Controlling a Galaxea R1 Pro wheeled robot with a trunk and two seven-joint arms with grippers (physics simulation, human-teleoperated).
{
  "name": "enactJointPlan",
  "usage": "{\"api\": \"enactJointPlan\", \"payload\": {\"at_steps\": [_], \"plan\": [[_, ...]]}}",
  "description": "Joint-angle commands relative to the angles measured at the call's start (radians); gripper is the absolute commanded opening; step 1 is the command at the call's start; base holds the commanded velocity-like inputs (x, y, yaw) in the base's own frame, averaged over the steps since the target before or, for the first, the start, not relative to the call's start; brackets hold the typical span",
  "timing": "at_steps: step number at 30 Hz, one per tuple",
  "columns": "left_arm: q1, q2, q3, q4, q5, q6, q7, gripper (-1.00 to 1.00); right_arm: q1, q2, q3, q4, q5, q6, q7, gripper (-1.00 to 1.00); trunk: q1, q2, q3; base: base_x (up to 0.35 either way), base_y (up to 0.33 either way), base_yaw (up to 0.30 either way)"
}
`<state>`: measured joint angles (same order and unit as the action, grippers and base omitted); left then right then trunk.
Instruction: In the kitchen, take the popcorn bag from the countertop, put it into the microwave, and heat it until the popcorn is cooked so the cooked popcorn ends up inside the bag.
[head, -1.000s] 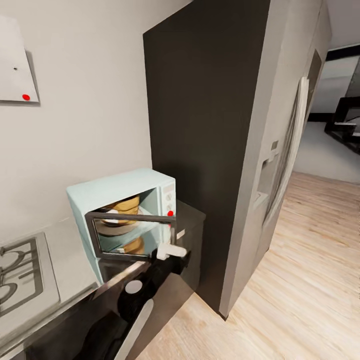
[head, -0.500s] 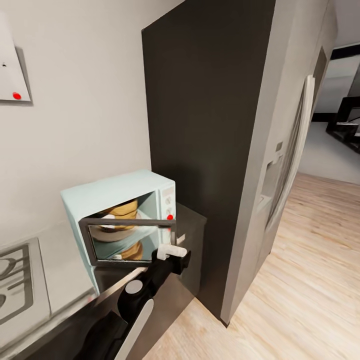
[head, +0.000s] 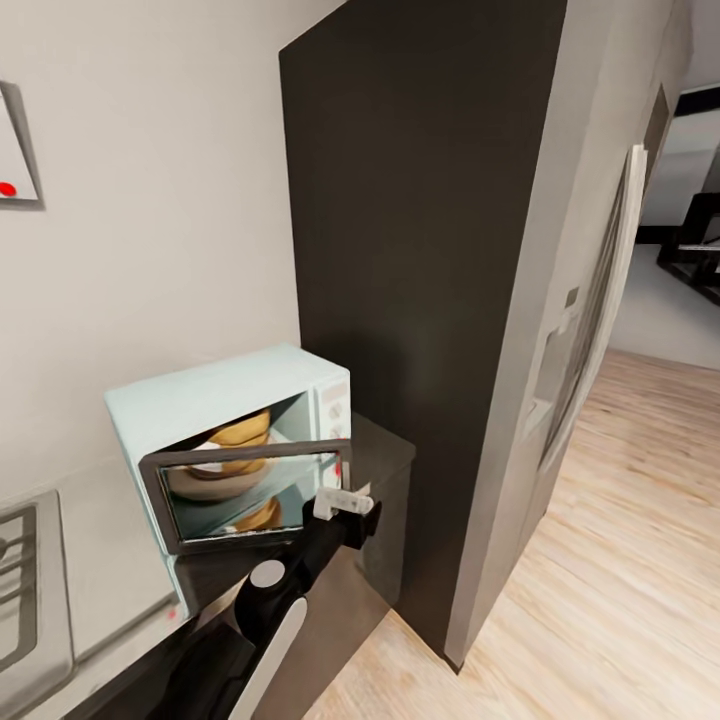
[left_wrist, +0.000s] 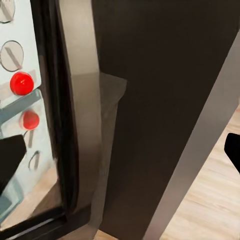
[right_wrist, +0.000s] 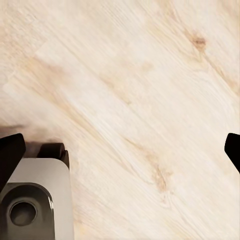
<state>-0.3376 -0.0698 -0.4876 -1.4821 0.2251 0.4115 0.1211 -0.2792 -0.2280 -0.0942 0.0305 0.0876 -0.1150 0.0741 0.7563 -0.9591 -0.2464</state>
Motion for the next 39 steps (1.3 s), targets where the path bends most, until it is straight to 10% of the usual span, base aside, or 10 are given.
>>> {"api": "enactJointPlan", "payload": {"at_steps": [1, 9, 16, 39], "plan": [[-0.001, 0.001, -0.002, -0.001, 0.01, 0.004, 0.009, 1.0, -0.001, -0.001, -0.009, 0.003, 0.009, -0.006, 0.003, 1.0, 0.0, -0.001, -0.001, 0.127, 0.0, 0.0], [-0.001, 0.002, 0.001, -0.001, 0.011, 0.004, 0.012, 1.0, -0.002, -0.001, -0.009, 0.003, 0.009, -0.007, 0.003, 1.0, 0.0, -0.001, -0.001, 0.103, 0.0, 0.0], [-0.001, 0.002, 0.003, -0.001, 0.017, 0.004, 0.147, 1.0, -0.002, -0.001, -0.009, 0.003, 0.009, -0.007, 0.003, 1.0, 0.0, -0.001, -0.001, 0.004, 0.0, 0.0], [-0.001, 0.002, 0.003, -0.001, 0.014, 0.003, 0.157, 1.0, -0.002, -0.001, -0.009, 0.003, 0.009, -0.007, 0.003, 1.0, 0.0, -0.001, -0.001, 0.111, 0.0, 0.0]]}}
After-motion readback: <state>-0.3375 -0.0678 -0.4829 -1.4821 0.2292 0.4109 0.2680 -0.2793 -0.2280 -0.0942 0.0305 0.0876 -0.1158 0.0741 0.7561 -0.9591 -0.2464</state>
